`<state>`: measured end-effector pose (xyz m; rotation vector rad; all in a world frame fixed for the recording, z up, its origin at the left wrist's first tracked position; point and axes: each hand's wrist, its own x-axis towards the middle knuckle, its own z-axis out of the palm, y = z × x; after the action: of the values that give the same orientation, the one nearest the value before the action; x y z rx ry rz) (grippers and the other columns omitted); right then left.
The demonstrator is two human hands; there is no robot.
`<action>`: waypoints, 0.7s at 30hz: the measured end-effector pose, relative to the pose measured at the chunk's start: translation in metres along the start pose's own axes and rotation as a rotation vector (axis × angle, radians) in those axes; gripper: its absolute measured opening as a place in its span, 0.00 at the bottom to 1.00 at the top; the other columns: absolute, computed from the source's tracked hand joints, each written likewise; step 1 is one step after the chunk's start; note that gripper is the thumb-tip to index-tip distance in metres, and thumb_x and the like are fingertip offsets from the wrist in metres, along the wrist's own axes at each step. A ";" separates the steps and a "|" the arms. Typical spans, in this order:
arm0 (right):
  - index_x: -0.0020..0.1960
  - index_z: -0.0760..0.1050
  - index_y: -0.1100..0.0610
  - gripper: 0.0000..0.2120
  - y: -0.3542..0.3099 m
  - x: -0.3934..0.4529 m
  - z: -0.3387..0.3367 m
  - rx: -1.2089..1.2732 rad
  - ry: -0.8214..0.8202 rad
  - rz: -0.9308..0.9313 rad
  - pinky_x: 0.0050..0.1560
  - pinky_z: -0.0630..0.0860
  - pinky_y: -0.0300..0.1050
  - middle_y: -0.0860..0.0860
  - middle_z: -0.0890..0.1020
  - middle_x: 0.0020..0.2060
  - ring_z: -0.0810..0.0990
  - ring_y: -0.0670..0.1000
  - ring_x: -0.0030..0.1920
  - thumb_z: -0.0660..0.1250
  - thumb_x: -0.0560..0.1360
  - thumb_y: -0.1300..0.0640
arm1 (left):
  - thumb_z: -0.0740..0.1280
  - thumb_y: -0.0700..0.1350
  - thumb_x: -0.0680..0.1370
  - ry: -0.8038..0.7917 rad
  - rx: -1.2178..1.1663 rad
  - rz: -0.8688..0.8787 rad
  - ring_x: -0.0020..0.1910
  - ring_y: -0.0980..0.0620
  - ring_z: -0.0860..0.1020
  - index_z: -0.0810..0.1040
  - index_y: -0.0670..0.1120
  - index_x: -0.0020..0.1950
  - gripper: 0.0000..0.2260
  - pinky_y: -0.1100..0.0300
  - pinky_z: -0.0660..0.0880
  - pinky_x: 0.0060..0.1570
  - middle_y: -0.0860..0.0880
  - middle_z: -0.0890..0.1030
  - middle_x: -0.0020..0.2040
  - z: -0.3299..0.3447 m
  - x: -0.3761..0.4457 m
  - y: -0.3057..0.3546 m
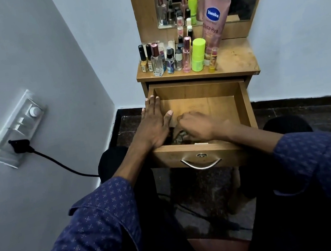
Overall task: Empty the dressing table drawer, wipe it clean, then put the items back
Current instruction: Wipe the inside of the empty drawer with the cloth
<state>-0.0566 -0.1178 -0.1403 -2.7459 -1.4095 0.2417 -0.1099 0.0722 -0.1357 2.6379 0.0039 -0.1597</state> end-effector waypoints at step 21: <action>0.73 0.69 0.59 0.19 0.009 0.025 0.001 -0.224 0.203 0.518 0.42 0.79 0.53 0.58 0.84 0.58 0.86 0.58 0.51 0.58 0.83 0.65 | 0.48 0.59 0.88 -0.010 0.003 -0.002 0.85 0.48 0.38 0.43 0.41 0.86 0.33 0.53 0.39 0.81 0.44 0.39 0.86 -0.003 -0.001 -0.001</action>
<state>-0.0352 -0.1025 -0.1453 -3.1615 -0.6975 -0.1899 -0.1103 0.0743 -0.1336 2.6399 0.0034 -0.1742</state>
